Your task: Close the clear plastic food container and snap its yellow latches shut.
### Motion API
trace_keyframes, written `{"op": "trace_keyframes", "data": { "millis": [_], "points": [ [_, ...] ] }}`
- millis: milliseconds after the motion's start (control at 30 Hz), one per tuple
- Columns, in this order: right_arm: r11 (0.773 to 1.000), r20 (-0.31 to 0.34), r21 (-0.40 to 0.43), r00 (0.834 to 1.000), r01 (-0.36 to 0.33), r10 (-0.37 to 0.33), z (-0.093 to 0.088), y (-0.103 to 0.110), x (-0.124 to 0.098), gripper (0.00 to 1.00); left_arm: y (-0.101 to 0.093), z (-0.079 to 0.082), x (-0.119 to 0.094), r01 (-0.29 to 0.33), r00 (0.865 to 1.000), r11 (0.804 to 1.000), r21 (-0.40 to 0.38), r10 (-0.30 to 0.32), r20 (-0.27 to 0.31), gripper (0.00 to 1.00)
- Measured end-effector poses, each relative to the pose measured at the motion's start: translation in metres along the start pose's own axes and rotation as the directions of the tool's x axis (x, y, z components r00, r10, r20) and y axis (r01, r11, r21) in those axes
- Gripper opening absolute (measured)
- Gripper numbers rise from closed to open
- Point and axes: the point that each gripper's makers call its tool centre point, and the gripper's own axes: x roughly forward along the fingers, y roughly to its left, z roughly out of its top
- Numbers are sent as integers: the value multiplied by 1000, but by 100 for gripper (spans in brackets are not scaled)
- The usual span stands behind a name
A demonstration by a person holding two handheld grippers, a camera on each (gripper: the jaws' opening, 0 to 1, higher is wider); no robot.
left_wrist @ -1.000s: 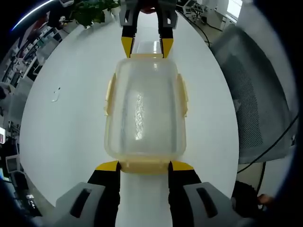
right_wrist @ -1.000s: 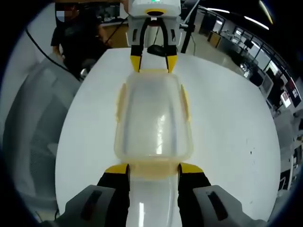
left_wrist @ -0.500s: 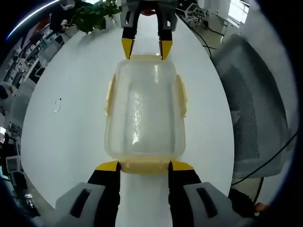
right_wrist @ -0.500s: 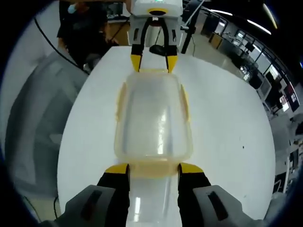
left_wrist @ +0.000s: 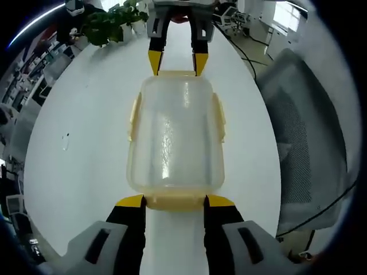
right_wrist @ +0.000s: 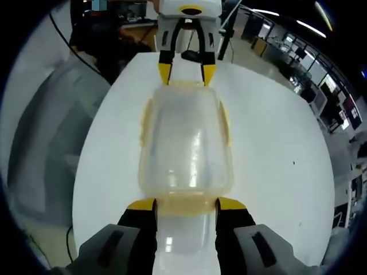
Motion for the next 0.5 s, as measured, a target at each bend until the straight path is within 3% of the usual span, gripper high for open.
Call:
{"op": "trace_keyframes", "data": {
  "millis": [500],
  "points": [
    [1000, -11, 17, 1000, -5, 5, -30, 6, -13, 38, -4, 30, 12, 7, 1000, 1000, 12, -7, 15, 38]
  ]
}}
